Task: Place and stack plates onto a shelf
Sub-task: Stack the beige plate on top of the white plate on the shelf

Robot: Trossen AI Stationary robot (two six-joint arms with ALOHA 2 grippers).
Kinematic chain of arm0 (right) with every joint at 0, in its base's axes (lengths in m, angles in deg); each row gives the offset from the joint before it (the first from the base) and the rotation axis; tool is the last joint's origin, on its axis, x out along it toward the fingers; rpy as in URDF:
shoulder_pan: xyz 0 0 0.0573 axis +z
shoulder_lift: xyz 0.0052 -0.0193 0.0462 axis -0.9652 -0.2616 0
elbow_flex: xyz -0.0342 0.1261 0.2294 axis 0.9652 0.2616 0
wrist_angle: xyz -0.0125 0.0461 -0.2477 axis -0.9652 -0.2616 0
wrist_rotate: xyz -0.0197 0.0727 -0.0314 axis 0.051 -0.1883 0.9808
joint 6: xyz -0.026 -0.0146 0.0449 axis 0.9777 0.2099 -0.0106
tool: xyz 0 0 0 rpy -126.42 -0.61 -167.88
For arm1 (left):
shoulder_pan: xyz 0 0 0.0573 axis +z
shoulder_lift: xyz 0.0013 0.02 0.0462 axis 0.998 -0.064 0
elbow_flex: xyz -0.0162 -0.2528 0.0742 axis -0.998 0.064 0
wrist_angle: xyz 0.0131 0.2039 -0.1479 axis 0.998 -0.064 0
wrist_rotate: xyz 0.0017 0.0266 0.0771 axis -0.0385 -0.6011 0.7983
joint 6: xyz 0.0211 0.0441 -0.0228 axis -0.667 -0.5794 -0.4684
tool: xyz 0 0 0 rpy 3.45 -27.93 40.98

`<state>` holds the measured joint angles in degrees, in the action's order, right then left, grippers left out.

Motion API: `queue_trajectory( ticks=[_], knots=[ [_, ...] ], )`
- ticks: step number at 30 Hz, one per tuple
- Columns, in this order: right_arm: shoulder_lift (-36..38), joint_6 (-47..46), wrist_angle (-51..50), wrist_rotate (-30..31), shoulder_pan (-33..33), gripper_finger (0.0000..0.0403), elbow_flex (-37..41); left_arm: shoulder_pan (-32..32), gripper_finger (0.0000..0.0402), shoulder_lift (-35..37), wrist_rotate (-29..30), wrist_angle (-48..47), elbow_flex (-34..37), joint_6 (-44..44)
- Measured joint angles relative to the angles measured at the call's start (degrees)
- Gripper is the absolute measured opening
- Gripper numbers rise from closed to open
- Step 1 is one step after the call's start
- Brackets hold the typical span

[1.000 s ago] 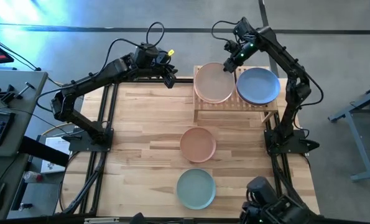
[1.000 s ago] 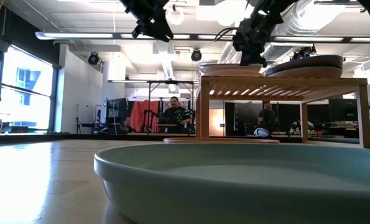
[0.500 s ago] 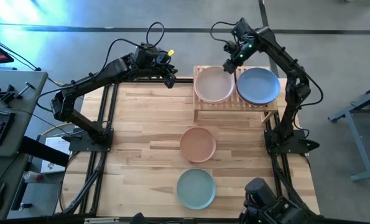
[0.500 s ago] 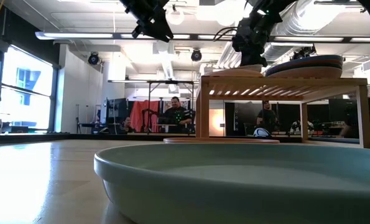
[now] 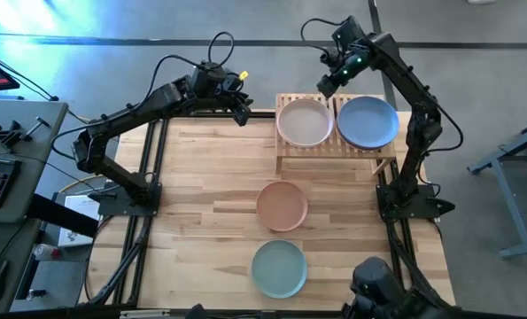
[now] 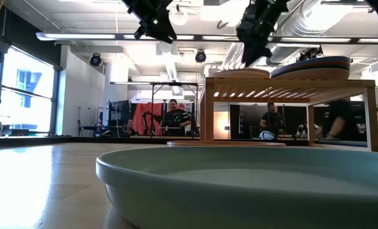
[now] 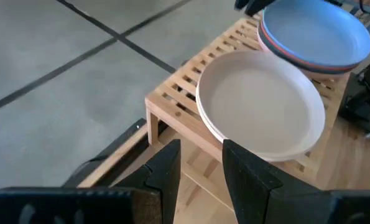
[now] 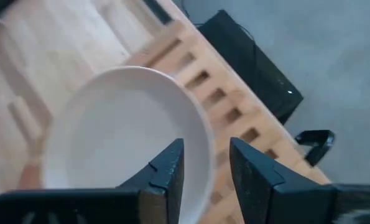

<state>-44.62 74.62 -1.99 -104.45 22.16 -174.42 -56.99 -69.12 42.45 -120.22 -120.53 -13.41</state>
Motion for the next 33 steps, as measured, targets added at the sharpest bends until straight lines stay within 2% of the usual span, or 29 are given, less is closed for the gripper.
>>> queue_trajectory(
  ticks=[6, 10, 15, 27, 33],
  knots=[
    [0.04, -0.99, -6.06, -2.57, 3.76, 0.0106, -5.44, -0.93, 0.0106, 0.0, -5.42, -6.78, 0.12, 0.73],
    [0.04, -3.57, -9.39, -2.51, 7.15, 0.0106, -7.25, -3.19, 0.0106, -0.02, -5.79, -9.93, 1.6, 6.71],
    [0.04, -9.1, -11.46, -2.43, 11.4, 0.0106, -7.45, -6.21, 0.0106, -0.02, -5.77, -9.58, 4.78, 14.85],
    [0.04, -21.6, -11.46, -2.26, 22.69, 0.0106, -7.45, -11.65, 0.0106, -0.04, -5.7, -8.85, 13.76, 19.96],
    [0.04, -27.48, -11.45, 1.87, 28.77, 0.0106, -7.45, -13.7, 0.0106, -0.07, -5.68, -5.64, 18.03, 20.21]
  ],
)
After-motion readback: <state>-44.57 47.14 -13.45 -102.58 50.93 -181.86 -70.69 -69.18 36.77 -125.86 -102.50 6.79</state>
